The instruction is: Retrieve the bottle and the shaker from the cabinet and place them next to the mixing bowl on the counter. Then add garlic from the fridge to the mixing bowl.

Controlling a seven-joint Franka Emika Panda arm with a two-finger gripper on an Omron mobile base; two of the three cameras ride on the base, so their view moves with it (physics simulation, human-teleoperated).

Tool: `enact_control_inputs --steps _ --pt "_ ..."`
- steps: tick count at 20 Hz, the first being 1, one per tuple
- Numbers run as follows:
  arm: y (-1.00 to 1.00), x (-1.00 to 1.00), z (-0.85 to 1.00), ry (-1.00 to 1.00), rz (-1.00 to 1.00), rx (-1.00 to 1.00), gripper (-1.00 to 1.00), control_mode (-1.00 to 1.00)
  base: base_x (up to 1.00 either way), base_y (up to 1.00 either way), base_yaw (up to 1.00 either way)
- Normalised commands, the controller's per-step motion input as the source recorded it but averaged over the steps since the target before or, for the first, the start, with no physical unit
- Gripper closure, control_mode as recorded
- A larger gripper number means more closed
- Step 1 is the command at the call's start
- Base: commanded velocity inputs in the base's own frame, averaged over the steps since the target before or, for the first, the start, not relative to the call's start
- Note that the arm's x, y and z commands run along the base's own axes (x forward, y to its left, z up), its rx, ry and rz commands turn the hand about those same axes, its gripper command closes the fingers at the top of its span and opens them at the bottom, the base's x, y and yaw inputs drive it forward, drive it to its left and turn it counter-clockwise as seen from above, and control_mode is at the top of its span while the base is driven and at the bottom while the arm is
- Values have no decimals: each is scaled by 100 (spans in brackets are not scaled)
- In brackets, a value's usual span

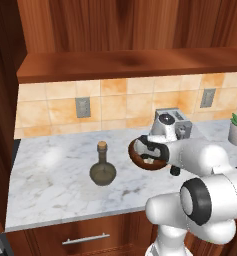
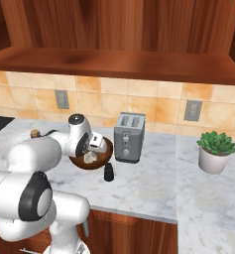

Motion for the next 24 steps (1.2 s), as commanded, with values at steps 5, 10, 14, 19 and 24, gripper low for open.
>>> enact_control_inputs --steps 5,10,14,19,24 --pt "0 -62 43 -7 -3 0 -100 -100 0 0 0" --pt "1 -68 55 -5 -2 0 -100 -100 0 0 0" --pt "4 -65 64 -4 -1 0 -100 -100 0 0 0" --pt "5 -70 67 -3 -1 0 -100 -100 0 0 0" --pt "5 -77 70 -1 0 0 -100 -100 0 0 0"
